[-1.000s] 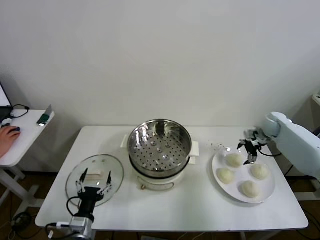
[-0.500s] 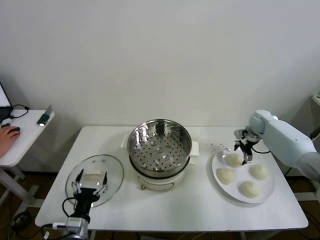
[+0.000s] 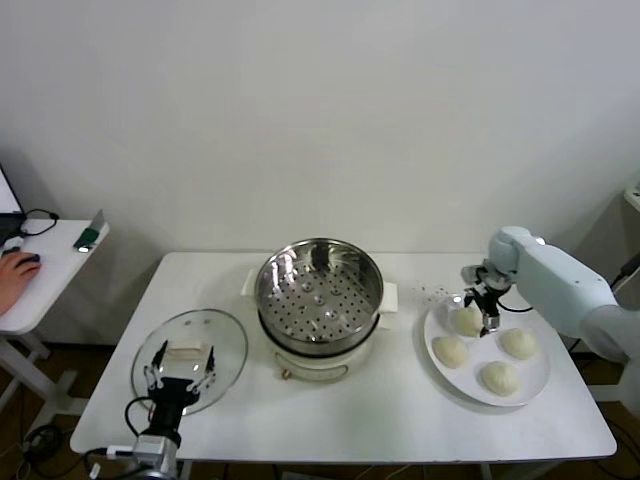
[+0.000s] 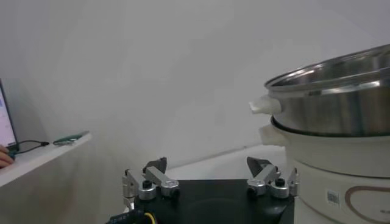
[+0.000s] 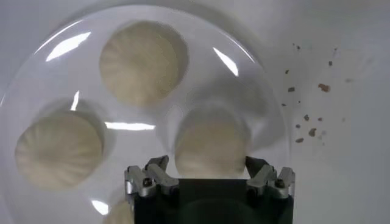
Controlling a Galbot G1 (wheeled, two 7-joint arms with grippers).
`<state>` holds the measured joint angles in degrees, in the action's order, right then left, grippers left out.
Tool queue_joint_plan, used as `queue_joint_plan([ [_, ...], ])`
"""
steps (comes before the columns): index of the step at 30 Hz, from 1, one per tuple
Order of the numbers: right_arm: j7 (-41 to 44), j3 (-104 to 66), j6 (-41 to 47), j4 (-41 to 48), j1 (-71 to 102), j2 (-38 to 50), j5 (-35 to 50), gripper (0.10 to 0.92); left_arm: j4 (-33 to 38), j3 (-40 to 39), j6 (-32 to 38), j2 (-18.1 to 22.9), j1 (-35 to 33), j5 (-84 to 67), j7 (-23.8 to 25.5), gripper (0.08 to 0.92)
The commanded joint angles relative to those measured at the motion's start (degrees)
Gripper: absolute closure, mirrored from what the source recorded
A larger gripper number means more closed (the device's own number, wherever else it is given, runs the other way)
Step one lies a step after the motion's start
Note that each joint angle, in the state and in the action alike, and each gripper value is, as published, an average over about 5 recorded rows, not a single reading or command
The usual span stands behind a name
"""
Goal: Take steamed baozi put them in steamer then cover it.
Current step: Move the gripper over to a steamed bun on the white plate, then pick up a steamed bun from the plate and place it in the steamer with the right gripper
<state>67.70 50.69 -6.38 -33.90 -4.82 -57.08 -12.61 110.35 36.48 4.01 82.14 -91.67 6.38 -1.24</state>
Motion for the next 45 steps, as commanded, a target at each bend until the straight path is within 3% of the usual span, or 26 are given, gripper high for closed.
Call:
queue_joint_plan([
  [1,-0.06,-0.60,-0.28,1.55,0.42,-0.89,-0.81,0.274,-0.06,0.05,-0.02,0.03,-0.05,0.04,-0.08,0.177],
  [6,0.10,-0.71,-0.69,1.87,0.01,-1.16,-1.06,0.351,0.04,0.10,0.04,0.11,-0.39,0.06,-0.37,0.177],
  [17,2.76,1.73,-7.08,0.83,-6.92,-1.40,0.85,0.372,0.50,0.95,0.19,0.11,-1.27,-0.28,-0.64,0.177],
  [25,7.47,15.93,-15.33,-10.41,-25.08,-3.00,12.22,0.361,0.98,1.16,0.24,0.06,-1.99,-0.41,-0.65,0.177],
  [33,9.88,19.00,-22.25,-19.51,-35.04,-10.29,14.09,0.343,1.37,0.85,0.40,0.22,-2.50,-0.34,-0.55,0.177],
  [40,8.46,15.74,-27.17,-26.85,-33.58,-16.11,5.77,0.343,1.55,0.96,0.41,0.21,-2.99,-0.54,-0.61,0.177],
  [45,6.11,12.51,-31.19,-24.82,-28.41,-20.67,-3.60,0.340,1.60,1.23,0.37,-0.02,-3.34,-0.96,-0.66,0.177],
])
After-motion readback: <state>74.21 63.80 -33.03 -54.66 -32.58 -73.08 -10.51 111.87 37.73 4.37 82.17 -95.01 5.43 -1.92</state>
